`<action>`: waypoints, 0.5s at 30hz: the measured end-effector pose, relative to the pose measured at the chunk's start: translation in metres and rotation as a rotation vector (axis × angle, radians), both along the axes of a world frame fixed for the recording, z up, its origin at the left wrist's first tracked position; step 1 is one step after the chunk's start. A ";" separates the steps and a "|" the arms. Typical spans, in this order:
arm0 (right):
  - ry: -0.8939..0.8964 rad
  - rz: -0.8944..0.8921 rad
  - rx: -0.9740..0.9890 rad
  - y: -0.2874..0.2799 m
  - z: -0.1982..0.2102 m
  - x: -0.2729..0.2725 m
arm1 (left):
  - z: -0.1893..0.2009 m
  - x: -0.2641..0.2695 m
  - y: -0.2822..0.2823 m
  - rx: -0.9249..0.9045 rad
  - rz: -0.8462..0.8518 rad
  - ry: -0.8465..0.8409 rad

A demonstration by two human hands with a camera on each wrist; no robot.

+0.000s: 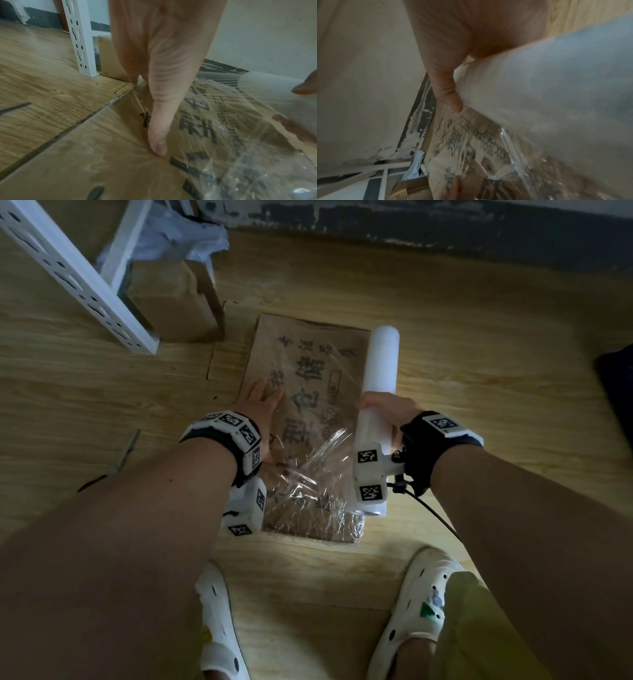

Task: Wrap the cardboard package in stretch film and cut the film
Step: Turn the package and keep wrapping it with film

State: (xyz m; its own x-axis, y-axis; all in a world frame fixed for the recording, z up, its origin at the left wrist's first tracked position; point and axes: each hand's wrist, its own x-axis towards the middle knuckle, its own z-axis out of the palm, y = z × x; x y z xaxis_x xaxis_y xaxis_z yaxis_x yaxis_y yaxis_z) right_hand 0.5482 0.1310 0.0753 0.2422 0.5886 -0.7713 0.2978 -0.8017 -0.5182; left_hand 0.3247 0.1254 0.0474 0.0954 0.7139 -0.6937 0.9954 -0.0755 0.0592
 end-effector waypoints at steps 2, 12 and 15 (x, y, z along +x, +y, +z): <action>-0.020 -0.003 -0.013 -0.004 0.005 0.004 | 0.001 0.004 0.001 -0.011 0.017 0.009; -0.080 -0.059 -0.076 -0.008 -0.010 0.027 | 0.004 0.036 0.010 0.026 0.193 -0.037; -0.091 -0.098 -0.116 -0.010 -0.025 0.032 | -0.007 0.046 0.016 -0.064 0.229 -0.135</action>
